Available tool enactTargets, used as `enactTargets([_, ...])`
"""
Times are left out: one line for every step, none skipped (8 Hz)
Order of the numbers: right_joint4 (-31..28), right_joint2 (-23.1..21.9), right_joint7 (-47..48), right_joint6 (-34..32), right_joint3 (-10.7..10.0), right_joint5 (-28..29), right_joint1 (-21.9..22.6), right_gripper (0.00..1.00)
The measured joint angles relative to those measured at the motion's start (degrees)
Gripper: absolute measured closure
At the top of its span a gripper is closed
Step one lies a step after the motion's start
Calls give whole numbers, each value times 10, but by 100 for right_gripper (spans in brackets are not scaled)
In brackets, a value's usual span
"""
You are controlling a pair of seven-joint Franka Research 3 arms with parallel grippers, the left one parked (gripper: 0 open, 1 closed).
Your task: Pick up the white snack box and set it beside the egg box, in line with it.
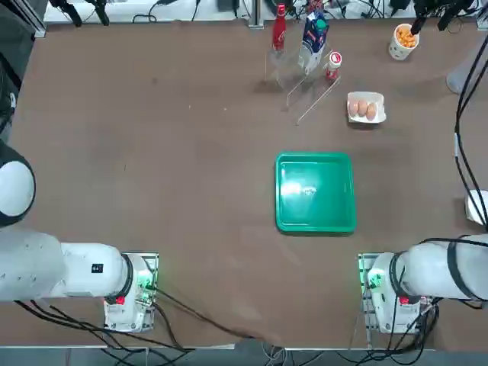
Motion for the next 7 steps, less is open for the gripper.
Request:
enactTargets([0, 0, 0, 0, 0, 0, 0, 0])
enactTargets([1, 0, 0, 0, 0, 0, 0, 0])
enactTargets([2, 0, 0, 0, 0, 0, 0, 0])
enactTargets([3, 0, 0, 0, 0, 0, 0, 0])
enactTargets([3, 0, 0, 0, 0, 0, 0, 0])
enactTargets([3, 0, 0, -2, 0, 0, 0, 0])
enactTargets([3, 0, 0, -4, 0, 0, 0, 0])
